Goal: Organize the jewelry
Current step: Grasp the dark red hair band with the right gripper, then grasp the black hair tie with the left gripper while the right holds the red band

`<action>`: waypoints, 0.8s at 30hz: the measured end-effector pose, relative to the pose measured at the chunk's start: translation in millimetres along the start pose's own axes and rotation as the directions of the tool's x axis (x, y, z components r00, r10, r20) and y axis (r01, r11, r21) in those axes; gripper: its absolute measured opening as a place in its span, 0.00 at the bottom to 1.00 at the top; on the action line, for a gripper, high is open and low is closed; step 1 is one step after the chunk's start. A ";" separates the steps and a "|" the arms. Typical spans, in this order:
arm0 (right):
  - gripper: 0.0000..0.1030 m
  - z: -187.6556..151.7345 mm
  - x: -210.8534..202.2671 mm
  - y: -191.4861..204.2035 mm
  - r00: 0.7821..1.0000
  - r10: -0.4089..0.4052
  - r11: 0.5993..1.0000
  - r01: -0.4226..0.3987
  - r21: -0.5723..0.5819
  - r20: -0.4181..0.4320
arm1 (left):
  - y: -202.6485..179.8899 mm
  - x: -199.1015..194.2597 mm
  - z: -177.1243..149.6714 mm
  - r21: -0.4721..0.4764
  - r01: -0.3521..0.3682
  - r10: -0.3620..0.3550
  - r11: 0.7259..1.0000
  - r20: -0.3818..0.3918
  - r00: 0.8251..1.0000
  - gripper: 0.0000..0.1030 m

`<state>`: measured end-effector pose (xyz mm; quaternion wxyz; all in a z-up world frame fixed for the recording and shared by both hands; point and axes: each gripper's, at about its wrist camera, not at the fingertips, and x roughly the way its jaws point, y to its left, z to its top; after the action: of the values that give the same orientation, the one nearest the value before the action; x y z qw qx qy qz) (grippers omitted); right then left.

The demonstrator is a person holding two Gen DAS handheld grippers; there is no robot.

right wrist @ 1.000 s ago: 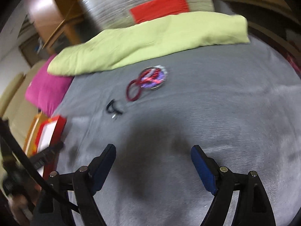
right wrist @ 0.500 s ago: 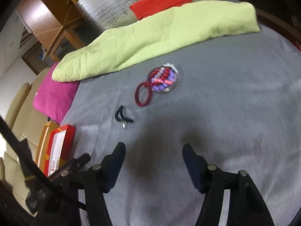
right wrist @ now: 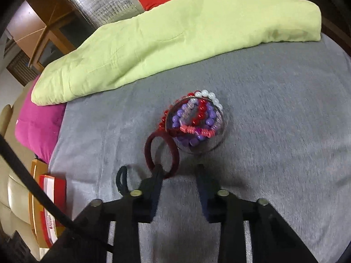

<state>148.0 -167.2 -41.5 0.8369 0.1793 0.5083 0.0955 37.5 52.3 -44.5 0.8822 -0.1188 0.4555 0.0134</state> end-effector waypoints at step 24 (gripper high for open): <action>0.05 -36.8 -94.8 -67.3 0.976 0.099 0.994 -0.105 0.022 0.196 | -105.3 15.9 51.7 0.117 -0.023 0.021 0.993 0.018 1.000 0.70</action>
<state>69.8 -253.9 -6.2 0.8736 0.2272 0.4155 0.1122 102.0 -39.8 -7.7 0.8911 -0.0619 0.4496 -0.0028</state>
